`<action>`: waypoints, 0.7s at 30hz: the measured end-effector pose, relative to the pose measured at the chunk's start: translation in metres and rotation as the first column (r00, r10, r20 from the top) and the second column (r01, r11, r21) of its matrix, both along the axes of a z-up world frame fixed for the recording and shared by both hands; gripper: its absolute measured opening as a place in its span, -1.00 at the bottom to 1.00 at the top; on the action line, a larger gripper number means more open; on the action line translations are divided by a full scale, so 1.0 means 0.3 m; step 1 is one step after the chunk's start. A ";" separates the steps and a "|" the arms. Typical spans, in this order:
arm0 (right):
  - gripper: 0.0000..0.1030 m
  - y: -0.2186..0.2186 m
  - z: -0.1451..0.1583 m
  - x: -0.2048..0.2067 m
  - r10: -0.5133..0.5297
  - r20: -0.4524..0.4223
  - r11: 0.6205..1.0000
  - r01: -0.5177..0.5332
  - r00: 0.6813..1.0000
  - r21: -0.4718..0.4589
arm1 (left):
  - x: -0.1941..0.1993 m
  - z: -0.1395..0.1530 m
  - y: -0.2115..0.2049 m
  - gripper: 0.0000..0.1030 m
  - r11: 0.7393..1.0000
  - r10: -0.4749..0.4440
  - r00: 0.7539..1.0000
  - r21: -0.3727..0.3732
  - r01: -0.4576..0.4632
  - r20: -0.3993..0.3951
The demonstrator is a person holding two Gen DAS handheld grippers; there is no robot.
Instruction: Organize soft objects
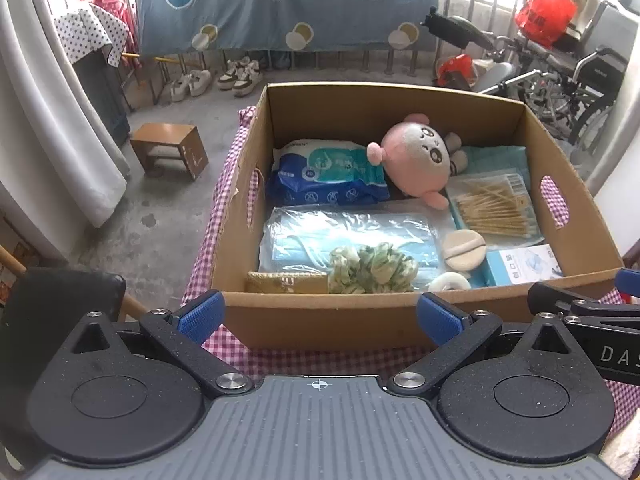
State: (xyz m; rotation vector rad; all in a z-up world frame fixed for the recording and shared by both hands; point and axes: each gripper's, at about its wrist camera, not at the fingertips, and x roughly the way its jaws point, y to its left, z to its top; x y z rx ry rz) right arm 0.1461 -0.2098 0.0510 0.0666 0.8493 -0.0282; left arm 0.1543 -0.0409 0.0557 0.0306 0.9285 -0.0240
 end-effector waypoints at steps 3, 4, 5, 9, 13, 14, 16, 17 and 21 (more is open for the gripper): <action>1.00 -0.004 -0.002 0.002 0.001 -0.007 1.000 -0.001 1.000 0.000 | 0.000 0.001 -0.002 0.99 1.000 0.004 1.000 0.001 -0.004 -0.003; 1.00 -0.005 -0.003 0.004 0.002 -0.008 1.000 -0.002 1.000 0.000 | 0.000 0.000 -0.003 0.99 1.000 0.004 1.000 0.002 -0.004 -0.005; 1.00 -0.005 -0.004 0.005 0.003 -0.010 1.000 -0.003 1.000 -0.001 | 0.001 -0.002 -0.004 0.99 1.000 0.005 1.000 0.001 -0.005 -0.010; 1.00 -0.007 -0.009 0.010 0.004 -0.017 1.000 -0.004 1.000 -0.001 | 0.002 -0.008 -0.003 0.99 1.000 0.008 1.000 0.000 -0.008 -0.018; 1.00 -0.011 -0.015 0.011 0.005 -0.024 1.000 -0.005 1.000 0.006 | 0.001 -0.008 -0.008 0.99 1.000 0.008 1.000 0.009 -0.008 -0.017; 1.00 -0.013 -0.016 0.011 0.005 -0.024 1.000 -0.005 1.000 0.009 | 0.000 -0.007 -0.009 0.99 1.000 0.007 1.000 0.011 -0.007 -0.016; 1.00 -0.015 -0.015 0.009 0.004 -0.026 1.000 -0.004 1.000 0.013 | -0.001 -0.005 -0.011 0.99 1.000 0.008 1.000 0.012 -0.007 -0.013; 1.00 -0.016 -0.014 0.010 0.004 -0.026 1.000 -0.003 1.000 0.014 | -0.001 -0.003 -0.011 0.99 1.000 0.008 1.000 0.013 -0.008 -0.012; 1.00 -0.016 -0.011 0.007 0.002 -0.022 1.000 -0.002 1.000 0.012 | -0.003 -0.001 -0.012 0.99 1.000 0.008 1.000 0.013 -0.008 -0.011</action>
